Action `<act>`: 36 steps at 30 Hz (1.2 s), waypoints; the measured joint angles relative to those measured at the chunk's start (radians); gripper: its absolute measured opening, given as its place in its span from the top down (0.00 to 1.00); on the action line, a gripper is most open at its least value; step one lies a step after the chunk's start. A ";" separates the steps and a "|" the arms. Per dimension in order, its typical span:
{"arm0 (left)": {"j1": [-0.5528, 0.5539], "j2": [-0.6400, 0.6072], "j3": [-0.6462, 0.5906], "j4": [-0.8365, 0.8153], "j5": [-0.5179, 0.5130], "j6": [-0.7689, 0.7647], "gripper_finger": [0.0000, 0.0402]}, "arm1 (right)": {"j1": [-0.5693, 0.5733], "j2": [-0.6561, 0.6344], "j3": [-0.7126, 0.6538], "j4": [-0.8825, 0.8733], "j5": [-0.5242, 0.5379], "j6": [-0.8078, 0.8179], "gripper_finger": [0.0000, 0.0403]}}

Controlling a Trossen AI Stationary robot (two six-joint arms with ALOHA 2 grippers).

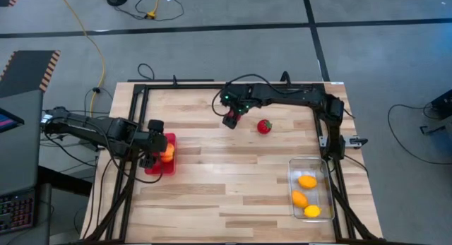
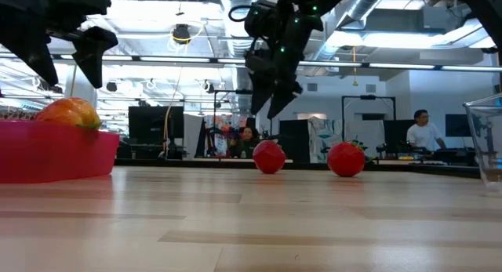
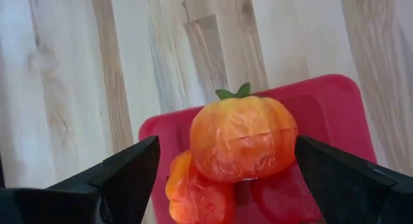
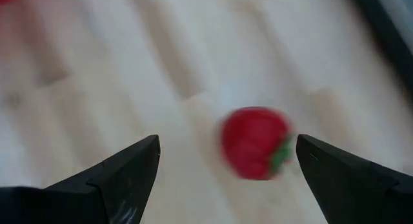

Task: Sort produce into baskets
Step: Put the left red tomato into the red bin

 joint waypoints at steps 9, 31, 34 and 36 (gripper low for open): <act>0.000 0.000 0.000 0.000 0.000 -0.008 0.14 | -0.028 0.036 0.000 0.032 0.083 0.068 0.04; 0.000 0.000 0.000 0.001 0.000 -0.010 0.14 | -0.009 0.242 -0.001 0.016 0.111 0.090 0.19; 0.000 0.000 0.000 0.001 0.000 -0.031 0.14 | -0.002 0.233 -0.001 0.023 0.110 0.090 0.25; 0.000 0.000 0.000 0.001 0.000 -0.026 0.14 | 0.005 0.228 0.000 0.039 0.110 0.090 0.25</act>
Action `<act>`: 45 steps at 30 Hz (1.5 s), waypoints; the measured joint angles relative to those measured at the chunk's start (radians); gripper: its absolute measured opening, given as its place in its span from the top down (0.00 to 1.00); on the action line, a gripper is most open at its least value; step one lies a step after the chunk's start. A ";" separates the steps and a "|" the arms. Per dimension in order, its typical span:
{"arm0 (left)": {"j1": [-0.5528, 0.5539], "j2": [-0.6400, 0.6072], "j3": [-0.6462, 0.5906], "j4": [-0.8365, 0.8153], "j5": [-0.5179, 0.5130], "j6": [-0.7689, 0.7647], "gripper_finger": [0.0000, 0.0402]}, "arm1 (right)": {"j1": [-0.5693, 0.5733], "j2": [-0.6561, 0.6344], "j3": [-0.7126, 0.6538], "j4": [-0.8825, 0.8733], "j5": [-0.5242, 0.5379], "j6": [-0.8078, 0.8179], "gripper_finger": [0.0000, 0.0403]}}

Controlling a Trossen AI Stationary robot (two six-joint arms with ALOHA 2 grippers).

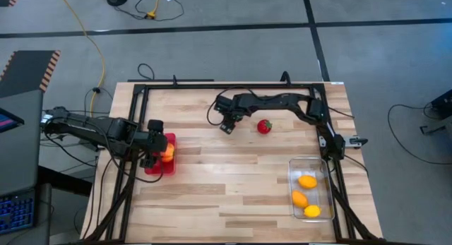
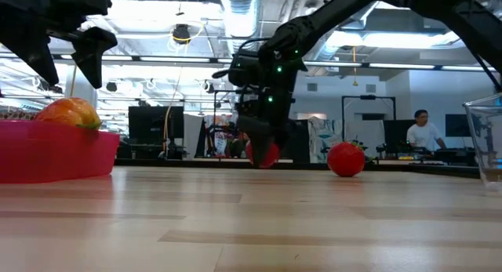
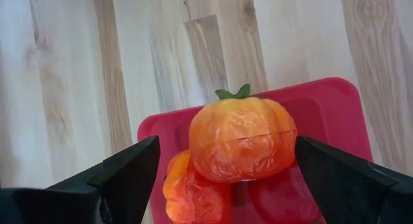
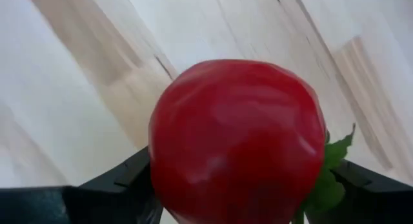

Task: Sort produce into baskets
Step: Put the left red tomato into the red bin

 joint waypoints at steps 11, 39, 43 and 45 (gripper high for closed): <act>0.000 0.000 0.000 -0.007 0.015 0.003 0.14 | 0.074 0.000 0.047 0.009 -0.013 0.022 0.24; 0.000 0.001 0.000 0.368 -0.128 0.072 0.14 | 0.260 -0.001 0.240 0.346 -0.403 -0.029 0.24; 0.000 0.001 0.000 0.446 -0.116 0.121 0.14 | 0.273 -0.001 0.240 0.390 -0.454 -0.026 0.24; 0.000 0.001 0.000 0.461 -0.093 0.140 0.14 | 0.277 -0.001 0.240 0.407 -0.469 -0.026 0.24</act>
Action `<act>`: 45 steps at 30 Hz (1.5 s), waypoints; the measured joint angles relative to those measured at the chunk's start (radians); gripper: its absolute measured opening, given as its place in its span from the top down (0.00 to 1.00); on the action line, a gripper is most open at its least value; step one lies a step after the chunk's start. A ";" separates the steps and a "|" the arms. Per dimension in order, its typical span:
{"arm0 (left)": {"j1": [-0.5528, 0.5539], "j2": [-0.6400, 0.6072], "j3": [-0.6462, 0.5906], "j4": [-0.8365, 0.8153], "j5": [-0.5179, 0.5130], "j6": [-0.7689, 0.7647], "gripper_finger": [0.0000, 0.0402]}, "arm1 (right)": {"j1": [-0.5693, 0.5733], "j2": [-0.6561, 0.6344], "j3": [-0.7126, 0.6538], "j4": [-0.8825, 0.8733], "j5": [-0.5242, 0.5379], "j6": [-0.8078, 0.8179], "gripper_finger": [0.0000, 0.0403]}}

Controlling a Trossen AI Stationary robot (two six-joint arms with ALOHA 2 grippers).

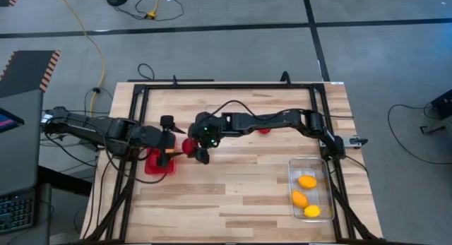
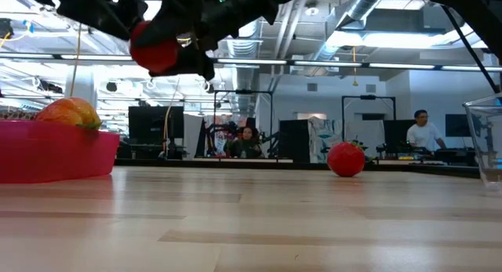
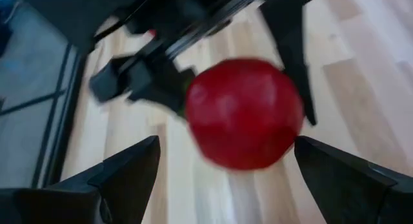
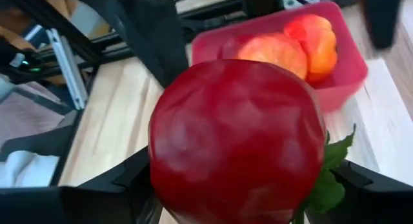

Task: Sort produce into baskets
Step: Put the left red tomato into the red bin

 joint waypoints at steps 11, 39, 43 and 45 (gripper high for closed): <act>0.000 0.000 0.000 0.057 0.106 0.010 0.14 | 0.010 0.000 0.000 0.093 -0.010 -0.007 0.24; 0.000 0.000 0.000 0.063 0.101 -0.002 0.33 | 0.013 0.000 -0.001 0.098 -0.008 -0.003 0.22; 0.000 0.000 0.000 0.060 0.093 -0.009 0.33 | 0.013 0.000 -0.001 0.099 -0.004 0.000 0.12; 0.001 0.000 0.000 0.051 0.080 -0.022 0.33 | 0.013 0.000 0.000 0.097 0.001 0.006 0.08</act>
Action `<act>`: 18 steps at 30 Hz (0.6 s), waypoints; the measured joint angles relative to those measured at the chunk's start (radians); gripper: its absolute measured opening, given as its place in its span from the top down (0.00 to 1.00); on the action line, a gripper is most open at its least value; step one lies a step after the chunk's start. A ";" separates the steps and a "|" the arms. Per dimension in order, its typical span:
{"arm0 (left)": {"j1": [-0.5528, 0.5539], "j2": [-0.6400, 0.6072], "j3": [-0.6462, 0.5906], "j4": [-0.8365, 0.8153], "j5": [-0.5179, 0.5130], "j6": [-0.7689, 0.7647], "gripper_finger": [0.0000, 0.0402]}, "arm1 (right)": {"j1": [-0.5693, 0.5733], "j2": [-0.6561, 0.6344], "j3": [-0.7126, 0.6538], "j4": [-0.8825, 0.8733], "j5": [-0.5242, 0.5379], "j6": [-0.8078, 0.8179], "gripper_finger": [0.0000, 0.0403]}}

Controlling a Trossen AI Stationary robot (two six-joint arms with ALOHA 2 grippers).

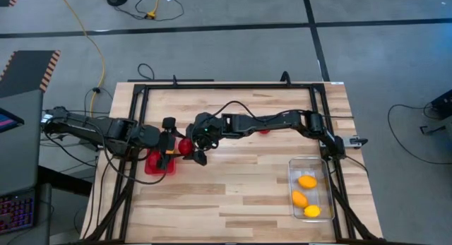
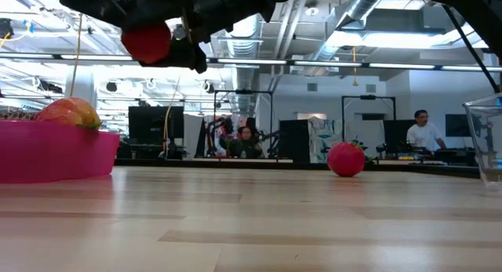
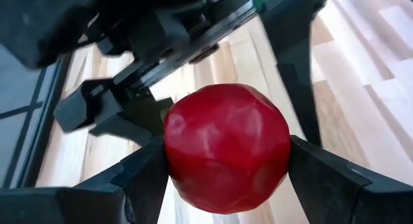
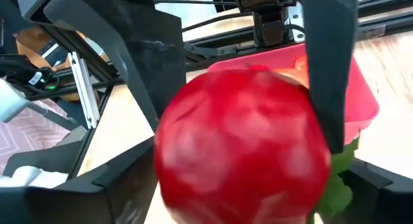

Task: Sort produce into baskets
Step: Put the left red tomato into the red bin

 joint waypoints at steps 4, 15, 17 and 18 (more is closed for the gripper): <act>0.000 -0.020 0.000 -0.063 -0.028 -0.025 0.33 | -0.018 0.000 0.001 -0.061 -0.002 -0.003 0.02; 0.000 -0.149 0.000 -0.387 -0.142 -0.227 0.33 | -0.114 -0.023 0.001 -0.393 -0.003 -0.018 0.03; 0.000 -0.163 0.000 -0.464 -0.132 -0.309 0.33 | -0.126 -0.024 0.001 -0.420 -0.003 -0.018 0.03; 0.000 -0.168 0.000 -0.508 -0.124 -0.351 0.33 | -0.131 -0.024 0.001 -0.426 -0.003 -0.018 0.03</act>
